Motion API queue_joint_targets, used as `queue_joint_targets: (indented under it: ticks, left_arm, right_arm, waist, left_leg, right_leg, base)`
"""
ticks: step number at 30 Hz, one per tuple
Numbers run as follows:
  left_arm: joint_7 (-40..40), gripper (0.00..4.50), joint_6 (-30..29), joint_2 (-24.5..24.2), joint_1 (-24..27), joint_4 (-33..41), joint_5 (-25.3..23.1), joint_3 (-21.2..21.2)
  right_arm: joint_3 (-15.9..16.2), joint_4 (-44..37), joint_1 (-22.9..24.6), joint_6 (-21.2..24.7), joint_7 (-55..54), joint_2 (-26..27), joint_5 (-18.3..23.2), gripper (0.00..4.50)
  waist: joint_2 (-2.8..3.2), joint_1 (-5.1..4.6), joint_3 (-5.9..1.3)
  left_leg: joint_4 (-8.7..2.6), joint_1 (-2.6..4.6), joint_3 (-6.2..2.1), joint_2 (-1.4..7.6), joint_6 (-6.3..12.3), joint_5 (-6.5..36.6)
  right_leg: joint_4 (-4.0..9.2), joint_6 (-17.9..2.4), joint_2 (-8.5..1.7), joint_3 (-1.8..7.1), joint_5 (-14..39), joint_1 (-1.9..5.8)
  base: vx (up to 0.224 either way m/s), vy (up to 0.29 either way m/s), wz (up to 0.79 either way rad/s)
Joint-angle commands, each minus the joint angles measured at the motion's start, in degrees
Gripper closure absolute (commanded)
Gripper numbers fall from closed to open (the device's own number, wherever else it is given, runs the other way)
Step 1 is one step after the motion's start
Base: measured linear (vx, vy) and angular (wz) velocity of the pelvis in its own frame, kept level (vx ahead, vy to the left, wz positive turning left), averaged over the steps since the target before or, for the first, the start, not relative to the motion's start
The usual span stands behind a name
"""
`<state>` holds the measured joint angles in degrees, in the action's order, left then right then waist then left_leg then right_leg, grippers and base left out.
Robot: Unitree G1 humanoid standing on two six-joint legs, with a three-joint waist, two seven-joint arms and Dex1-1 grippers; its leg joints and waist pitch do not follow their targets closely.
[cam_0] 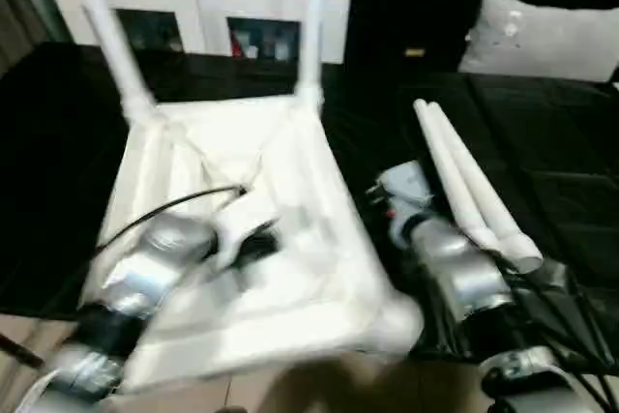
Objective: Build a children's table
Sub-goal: Rotate table base, then pick table leg
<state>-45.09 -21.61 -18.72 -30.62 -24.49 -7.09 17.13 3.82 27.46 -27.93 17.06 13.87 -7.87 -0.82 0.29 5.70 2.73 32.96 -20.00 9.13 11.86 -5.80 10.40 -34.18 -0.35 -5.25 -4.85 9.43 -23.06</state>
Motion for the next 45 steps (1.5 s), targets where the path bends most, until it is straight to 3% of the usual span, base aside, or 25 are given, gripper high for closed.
queue_joint_targets:
  ticks: [1, 2, 4, 5, 6, 9, 11, 13, 15, 17, 18, 22, 23, 29, 33, 34, 36, 39, 42, 45]
  left_arm:
    - [6.1, 4.49, 3.2, 1.6, -2.5, -4.1, -1.9, -0.4]
    - [10.4, 4.49, 5.4, 2.0, -4.0, -7.5, -3.4, -0.6]
    - [11.7, 4.49, 6.2, 2.0, -4.5, -8.6, -3.8, -0.7]
    - [15.6, 4.49, 8.4, 2.3, -5.4, -10.8, -4.4, -1.3]
    - [16.6, 4.49, 10.6, 2.3, -5.9, -12.0, -4.4, -1.4]
    - [16.1, 4.49, 12.5, 2.2, -5.5, -11.6, -4.0, -1.7]
    - [15.2, 4.17, 13.1, 2.4, -5.1, -11.1, -3.3, -2.2]
    - [9.2, 4.01, 13.1, 2.4, -1.5, -4.7, 0.6, -3.6]
    - [6.9, 3.93, 12.8, 2.2, 0.2, -1.9, 2.0, -3.6]
    - [5.0, 3.82, 11.8, 1.5, 2.2, 1.8, 3.3, -3.0]
    - [3.1, 3.72, 9.9, 0.8, 4.6, 6.6, 5.1, -2.4]
    - [0.0, 3.38, 5.9, -0.5, 7.9, 14.5, 9.1, -1.4]
    - [-1.7, 3.15, 3.2, -0.8, 9.2, 18.2, 10.3, -1.3]
    - [-3.9, 2.73, 0.2, -0.2, 10.0, 22.7, 11.9, -1.1]
    - [-4.1, 2.55, -2.7, -0.4, 10.2, 26.2, 12.9, 0.2]
    - [-4.1, 2.27, -3.0, -0.3, 10.2, 26.4, 13.0, 0.3]
    - [-4.0, 2.15, -4.6, -0.4, 10.3, 27.8, 12.9, 1.1]
    - [-4.5, 1.97, -5.7, -0.3, 10.5, 28.8, 12.8, 1.9]
    - [-4.3, 1.69, -6.7, -0.3, 10.6, 29.7, 12.8, 2.2]
    - [-4.3, 1.38, -7.3, -0.4, 10.5, 30.0, 12.8, 2.4]
  right_arm:
    - [0.8, -1.2, -0.2, 0.1, -0.1, 1.0, 0.5, 0.00]
    - [0.1, -2.0, 0.0, 0.3, -1.1, 0.6, 0.3, 0.00]
    - [-0.2, -2.4, 0.0, 0.4, -1.5, 0.5, 0.2, 0.00]
    - [-1.1, -3.1, 0.0, 0.6, -2.3, 0.1, 0.3, 0.00]
    - [-1.8, -3.9, -0.1, 0.7, -3.0, -0.5, 0.1, 0.00]
    - [-2.8, -5.1, -0.4, 1.3, -3.6, -1.0, 0.3, 0.00]
    - [-3.3, -5.8, -0.6, 1.9, -4.0, -1.2, 0.3, 0.00]
    - [-4.8, -8.6, -1.8, 5.4, -6.0, -2.4, -0.5, 0.00]
    - [-5.3, -9.7, -2.3, 7.4, -7.0, -2.9, -1.0, 0.00]
    - [-5.7, -10.3, -2.8, 10.3, -7.8, -3.4, -1.3, 0.00]
    - [-5.9, -10.9, -3.5, 13.8, -7.9, -4.3, -1.5, 0.00]
    - [-6.9, -11.2, -4.8, 21.5, -8.3, -5.3, -1.2, 0.00]
    - [-7.7, -11.2, -5.4, 25.2, -8.0, -5.6, -0.4, 0.00]
    - [-8.8, -10.3, -6.1, 30.5, -8.1, -6.0, 0.6, 0.00]
    - [-8.9, -10.4, -6.2, 35.6, -7.7, -5.7, 1.1, 0.39]
    - [-9.0, -10.4, -6.1, 36.1, -7.6, -5.6, 1.2, 0.54]
    - [-9.3, -10.4, -5.9, 38.2, -7.8, -5.0, 1.7, 0.79]
    - [-9.5, -10.1, -5.8, 39.1, -8.8, -4.9, 1.4, 0.87]
    - [-9.8, -10.5, -5.8, 40.3, -8.9, -5.2, 1.5, 1.27]
    - [-10.1, -10.6, -5.7, 40.7, -9.0, -5.7, 1.6, 1.32]
  waist:
    - [0.31, -0.26, -3.54]
    - [1.01, -0.17, -3.76]
    - [0.47, -0.63, -3.89]
    - [1.19, -0.74, -3.88]
    - [0.97, -0.88, -3.95]
    - [0.94, -0.76, -4.08]
    - [0.91, -0.80, -4.16]
    - [0.77, -0.75, -4.15]
    - [0.85, -0.77, -4.10]
    - [0.90, -0.73, -3.81]
    - [0.53, -0.73, -3.78]
    - [0.64, -0.79, -3.48]
    - [0.33, -0.85, -3.49]
    - [0.20, -0.88, -3.50]
    - [0.24, -0.91, -3.61]
    - [0.19, -0.93, -3.67]
    - [0.37, -0.86, -3.63]
    - [0.46, -0.79, -3.49]
    - [0.36, -0.87, -3.44]
    - [0.38, -0.83, -3.49]
  left_leg:
    - [-3.93, -0.18, 0.37, 0.04, -1.08, 14.1]
    - [-3.98, -0.13, 0.16, 0.15, -1.15, 14.1]
    - [-3.96, -0.49, 0.02, 0.04, -1.07, 14.2]
    - [-3.89, -0.61, -0.08, 0.08, -0.98, 13.1]
    - [-3.66, -0.31, 0.11, 0.11, -0.81, 13.0]
    - [-3.47, -0.40, 0.19, 0.19, -0.27, 10.5]
    - [-3.33, -0.42, 0.27, 0.18, 0.12, 9.4]
    - [-3.36, -0.47, 0.19, 0.30, 0.32, 8.6]
    - [-3.32, -0.20, 0.45, 0.49, 0.59, 8.9]
    - [-3.50, -0.20, 0.49, 0.43, 0.39, 10.5]
    - [-3.64, 0.06, 0.50, 0.54, -0.08, 11.5]
    - [-3.74, 0.06, 0.67, 0.47, -0.60, 12.9]
    - [-3.78, 0.07, 0.66, 0.46, -0.79, 13.2]
    - [-3.66, -0.13, 0.70, 0.27, -0.97, 11.1]
    - [-3.54, -0.23, 0.71, 0.25, -1.07, 9.7]
    - [-3.50, -0.21, 0.73, 0.22, -1.06, 9.4]
    - [-3.52, -0.18, 0.72, 0.25, -1.22, 9.4]
    - [-3.63, -0.13, 0.72, 0.20, -1.72, 10.6]
    - [-3.66, -0.11, 0.75, 0.14, -2.00, 11.5]
    - [-3.60, -0.06, 0.81, 0.09, -2.09, 11.3]
  right_leg:
    - [4.41, -6.9, -2.29, 2.49, 17.0, 3.18]
    - [4.29, -6.7, -2.49, 2.44, 17.4, 3.21]
    - [4.33, -6.4, -2.38, 2.27, 17.1, 3.52]
    - [4.18, -6.8, -2.28, 2.26, 15.5, 3.39]
    - [4.12, -7.6, -2.17, 2.36, 13.6, 3.19]
    - [3.62, -9.4, -2.15, 2.35, 9.1, 3.34]
    - [3.24, -10.6, -2.09, 2.41, 6.6, 3.37]
    - [2.93, -11.9, -2.33, 2.41, 5.2, 3.63]
    - [2.91, -12.7, -2.25, 2.48, 5.6, 3.24]
    - [3.17, -11.8, -2.18, 2.46, 8.2, 3.19]
    - [3.08, -11.4, -2.29, 2.48, 10.5, 3.19]
    - [3.61, -10.1, -2.06, 2.61, 13.3, 2.76]
    - [3.62, -9.7, -2.09, 2.58, 13.9, 2.88]
    - [3.55, -8.9, -1.98, 2.58, 13.3, 2.88]
    - [3.40, -8.8, -1.98, 2.63, 12.0, 3.01]
    - [3.31, -8.8, -1.95, 2.65, 11.6, 3.05]
    - [3.29, -8.9, -1.92, 2.65, 11.4, 3.01]
    - [3.58, -8.2, -1.93, 2.64, 13.8, 2.94]
    - [3.79, -7.2, -1.85, 2.70, 15.9, 2.87]
    - [3.72, -7.0, -1.79, 2.80, 15.7, 2.79]
  base:
    - [0.000, 0.000, 0.00]
    - [0.000, 0.000, 0.00]
    - [0.000, 0.000, 0.00]
    - [0.000, 0.000, 0.00]
    - [0.000, 0.000, 0.00]
    - [0.000, 0.000, 0.00]
    - [0.000, 0.000, 0.00]
    - [0.000, 0.000, 0.00]
    - [0.000, 0.000, 0.00]
    - [0.000, 0.000, 0.00]
    - [0.000, 0.000, 0.00]
    - [0.000, 0.000, 0.00]
    - [0.000, 0.000, 0.00]
    - [0.000, 0.000, 0.00]
    - [0.000, 0.000, 0.00]
    - [0.000, 0.000, 0.00]
    - [0.000, 0.000, 0.00]
    - [0.000, 0.000, 0.00]
    - [0.000, 0.000, 0.00]
    - [0.000, 0.000, 0.00]
